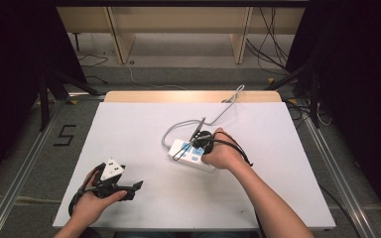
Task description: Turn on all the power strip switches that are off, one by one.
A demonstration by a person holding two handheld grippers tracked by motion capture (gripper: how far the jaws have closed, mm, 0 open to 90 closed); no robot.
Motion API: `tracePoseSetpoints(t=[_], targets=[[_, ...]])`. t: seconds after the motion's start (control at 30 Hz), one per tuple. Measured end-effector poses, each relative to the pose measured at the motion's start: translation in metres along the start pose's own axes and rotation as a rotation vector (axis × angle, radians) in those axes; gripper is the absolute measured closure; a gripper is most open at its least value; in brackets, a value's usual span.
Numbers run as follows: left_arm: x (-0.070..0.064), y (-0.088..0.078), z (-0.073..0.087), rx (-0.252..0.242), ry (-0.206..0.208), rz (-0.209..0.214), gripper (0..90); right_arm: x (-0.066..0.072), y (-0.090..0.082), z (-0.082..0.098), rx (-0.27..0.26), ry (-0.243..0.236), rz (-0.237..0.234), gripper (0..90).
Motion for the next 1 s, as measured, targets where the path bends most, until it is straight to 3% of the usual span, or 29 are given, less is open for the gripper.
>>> tracePoseSetpoints(t=[0.6, 0.7, 1.0], targets=[[-0.0002, 0.0001, -0.0002, -0.001, -0.001, 0.001, 16.8, 0.0017, 0.0016, -0.0013, -0.004, 0.002, 0.015, 90.0], [-0.0001, 0.0005, -0.0001, 0.001, -0.003, 0.003, 16.8, 0.0020, 0.0015, -0.0007, 0.000, -0.017, 0.030, 90.0], [0.0002, 0.0006, 0.0000, -0.003, -0.008, 0.004, 16.8, -0.0002, 0.0013, 0.0004, -0.011, -0.006, 0.002, 90.0]])
Point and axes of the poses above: each handheld gripper's, and its own axes: y roughly forward along the jaws, z roughly out of its underside, x roughly to its left, the point moved 7 cm from there along y, roughly forward along the jaws, and after that the axes turned 3 degrees about x, right-handed, at the moved point
